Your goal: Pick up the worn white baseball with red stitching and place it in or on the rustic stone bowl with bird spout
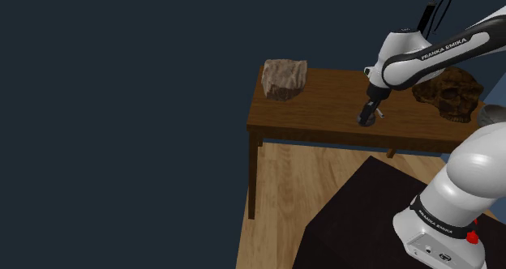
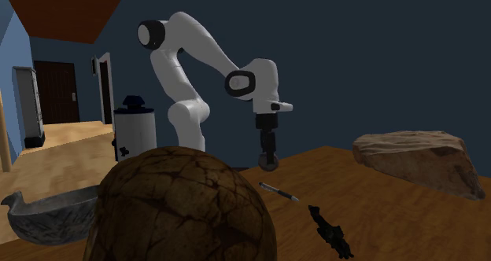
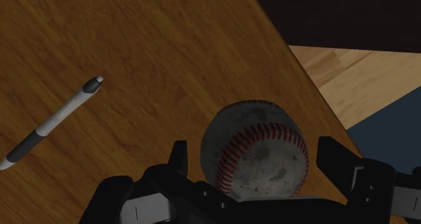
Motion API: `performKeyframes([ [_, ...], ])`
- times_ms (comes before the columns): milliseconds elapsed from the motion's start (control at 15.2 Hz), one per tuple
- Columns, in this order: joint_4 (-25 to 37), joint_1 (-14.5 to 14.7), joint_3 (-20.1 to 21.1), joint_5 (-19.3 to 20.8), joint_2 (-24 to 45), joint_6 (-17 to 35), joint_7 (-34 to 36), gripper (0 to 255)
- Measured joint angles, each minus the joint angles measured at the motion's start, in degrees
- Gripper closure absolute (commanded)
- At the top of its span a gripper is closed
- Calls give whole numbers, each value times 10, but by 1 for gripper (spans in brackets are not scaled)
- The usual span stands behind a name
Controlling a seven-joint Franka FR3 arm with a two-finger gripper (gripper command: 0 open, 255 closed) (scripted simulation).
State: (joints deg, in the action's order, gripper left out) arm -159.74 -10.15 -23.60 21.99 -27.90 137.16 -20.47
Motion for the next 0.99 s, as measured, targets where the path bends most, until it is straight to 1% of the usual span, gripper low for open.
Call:
performKeyframes([
  [66,0,0,0,0,0,0,0,255],
  [726,0,0,0,0,0,0,0,255],
  [990,11,0,6,-5,-21,-31,-2,255],
])
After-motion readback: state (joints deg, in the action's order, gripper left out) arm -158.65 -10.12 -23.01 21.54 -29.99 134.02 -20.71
